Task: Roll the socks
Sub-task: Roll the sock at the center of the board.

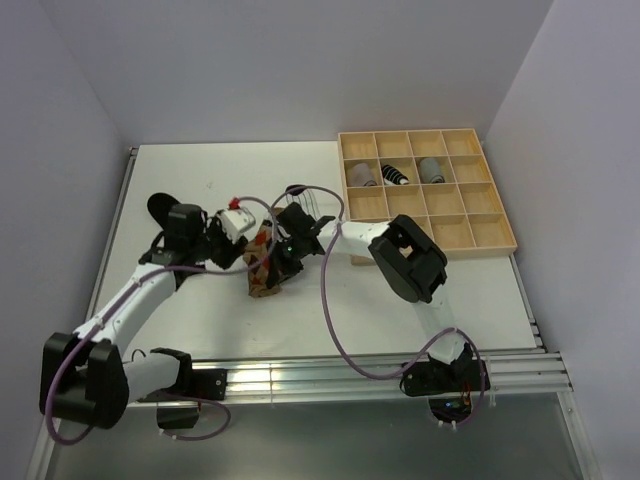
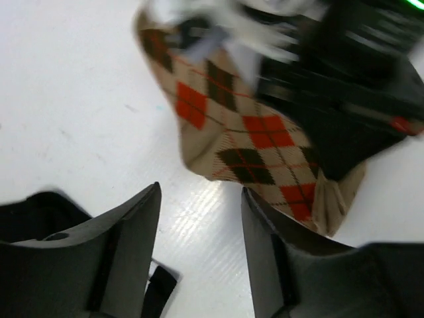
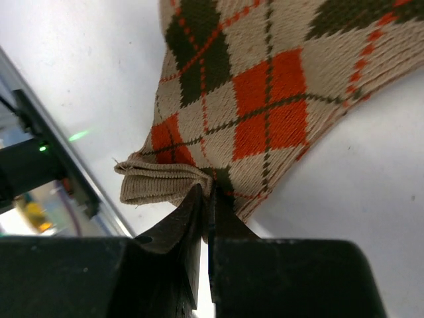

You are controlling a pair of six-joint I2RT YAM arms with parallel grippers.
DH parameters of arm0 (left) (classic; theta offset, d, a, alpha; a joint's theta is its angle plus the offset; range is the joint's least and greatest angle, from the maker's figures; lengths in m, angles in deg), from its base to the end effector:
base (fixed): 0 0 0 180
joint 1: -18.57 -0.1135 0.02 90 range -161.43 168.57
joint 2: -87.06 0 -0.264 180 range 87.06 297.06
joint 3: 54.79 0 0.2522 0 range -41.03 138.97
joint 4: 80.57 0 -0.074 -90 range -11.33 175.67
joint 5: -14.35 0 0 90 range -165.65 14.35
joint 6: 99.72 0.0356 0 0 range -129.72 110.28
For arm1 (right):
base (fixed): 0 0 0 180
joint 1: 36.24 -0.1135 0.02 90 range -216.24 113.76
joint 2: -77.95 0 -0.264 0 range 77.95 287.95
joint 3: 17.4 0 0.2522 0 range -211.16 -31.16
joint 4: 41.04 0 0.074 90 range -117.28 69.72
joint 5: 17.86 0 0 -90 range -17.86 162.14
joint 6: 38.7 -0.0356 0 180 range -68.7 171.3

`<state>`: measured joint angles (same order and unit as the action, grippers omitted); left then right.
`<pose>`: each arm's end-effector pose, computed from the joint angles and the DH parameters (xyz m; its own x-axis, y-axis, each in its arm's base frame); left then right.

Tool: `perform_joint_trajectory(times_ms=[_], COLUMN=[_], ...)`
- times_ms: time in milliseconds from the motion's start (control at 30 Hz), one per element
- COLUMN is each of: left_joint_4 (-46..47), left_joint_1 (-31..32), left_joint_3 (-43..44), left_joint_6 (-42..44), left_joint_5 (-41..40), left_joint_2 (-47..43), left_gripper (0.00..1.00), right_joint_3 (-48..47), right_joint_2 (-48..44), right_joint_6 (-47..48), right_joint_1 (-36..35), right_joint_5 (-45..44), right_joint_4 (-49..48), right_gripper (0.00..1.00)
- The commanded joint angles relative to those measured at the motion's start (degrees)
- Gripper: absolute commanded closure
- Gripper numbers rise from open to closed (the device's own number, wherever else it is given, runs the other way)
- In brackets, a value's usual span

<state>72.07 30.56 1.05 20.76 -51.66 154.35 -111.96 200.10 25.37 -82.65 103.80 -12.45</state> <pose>0.2398 -0.0657 0.2402 -0.2749 0.5321 -0.8008 0.7416 0.6474 0.1757 0.2913 0.3331 0.1336 -0.8728 -0.3771 -0.3099 -0.4851 0.6006 0.6355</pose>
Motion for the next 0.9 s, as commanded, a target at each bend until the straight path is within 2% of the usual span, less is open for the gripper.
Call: perform_joint_trajectory(times_ms=[0,33,133,333,633,867], left_joint_4=[6.3,8.6,10.8,12.8,19.0,22.2], left_joint_1=[8.1,11.7,17.2,23.8,29.8,30.7], left_joint_3=[-8.0,-9.8,-15.8,-19.2,-23.2,-23.3], left_joint_6=[8.4,9.2,10.8,13.2,15.0,15.7], left_joint_5=[-8.4,-9.6,-12.5,-16.7,-20.3,-22.0], left_joint_2=[-7.0,-8.1,-10.9,-10.0,-6.8,-1.5], left_gripper=[0.41,0.39,0.34,0.34,0.37,0.39], right_joint_3=[-3.0,-4.2,-5.6,-7.3,-8.3,-7.5], right_joint_2=[6.7,7.1,9.2,11.3,12.4,11.5], right_joint_6=[0.9,0.9,0.8,0.1,-0.1,0.7], right_joint_1=[1.7,1.8,3.0,4.1,4.4,4.4], right_joint_5=[-0.1,0.2,2.2,3.2,3.3,3.2], right_joint_4=[11.9,13.1,14.2,14.2,14.7,14.9], right_gripper=[0.95,0.95,0.96,0.96,0.96,0.97])
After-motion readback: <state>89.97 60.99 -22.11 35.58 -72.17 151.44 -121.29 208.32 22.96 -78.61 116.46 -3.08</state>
